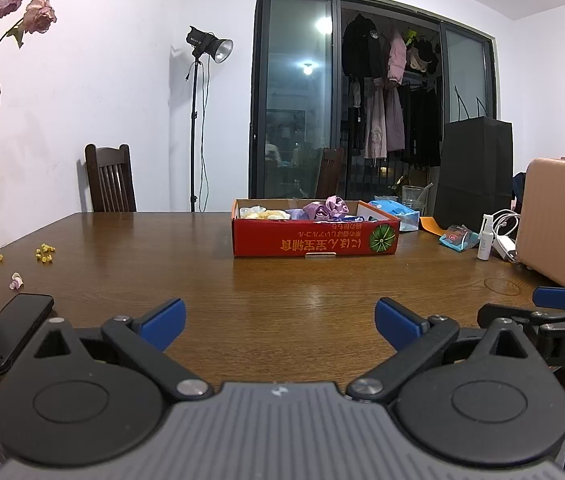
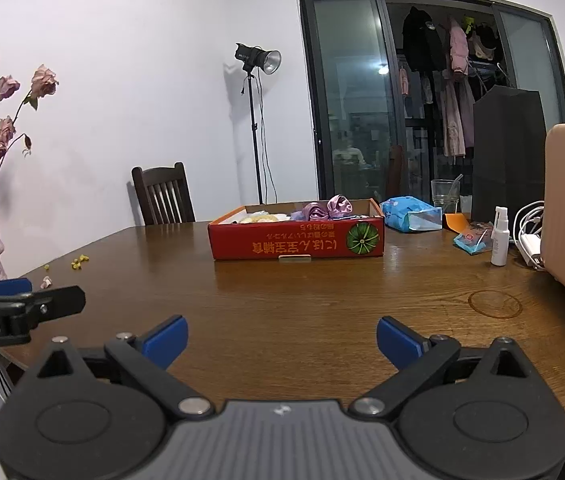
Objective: Organize soft objects
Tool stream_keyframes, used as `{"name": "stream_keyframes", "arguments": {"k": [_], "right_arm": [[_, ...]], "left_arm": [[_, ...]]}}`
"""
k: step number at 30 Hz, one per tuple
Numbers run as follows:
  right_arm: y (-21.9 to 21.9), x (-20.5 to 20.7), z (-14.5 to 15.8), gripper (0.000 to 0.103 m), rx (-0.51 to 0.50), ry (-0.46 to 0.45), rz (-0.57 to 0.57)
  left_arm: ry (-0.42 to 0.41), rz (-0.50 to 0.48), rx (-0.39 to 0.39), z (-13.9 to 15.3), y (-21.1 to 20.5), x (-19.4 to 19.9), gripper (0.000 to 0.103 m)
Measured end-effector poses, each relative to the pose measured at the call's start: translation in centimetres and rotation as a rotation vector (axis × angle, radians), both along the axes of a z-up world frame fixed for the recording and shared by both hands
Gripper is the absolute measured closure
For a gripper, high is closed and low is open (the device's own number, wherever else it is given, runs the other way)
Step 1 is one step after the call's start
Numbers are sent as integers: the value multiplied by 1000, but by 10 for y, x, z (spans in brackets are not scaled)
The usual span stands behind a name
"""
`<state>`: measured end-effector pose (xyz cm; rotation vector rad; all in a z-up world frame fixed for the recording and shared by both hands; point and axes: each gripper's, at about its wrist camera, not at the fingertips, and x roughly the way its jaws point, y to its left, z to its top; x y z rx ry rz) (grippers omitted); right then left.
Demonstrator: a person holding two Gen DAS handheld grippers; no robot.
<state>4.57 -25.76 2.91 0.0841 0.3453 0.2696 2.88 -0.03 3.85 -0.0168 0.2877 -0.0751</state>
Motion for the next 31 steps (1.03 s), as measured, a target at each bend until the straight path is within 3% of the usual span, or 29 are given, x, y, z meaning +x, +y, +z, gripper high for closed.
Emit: {"name": "stream_keyframes", "arguments": {"k": [31], "right_arm": [[0,1,1,1,0,3,-5]], "left_arm": [[-9,1,13,0,-5,-2,0]]}}
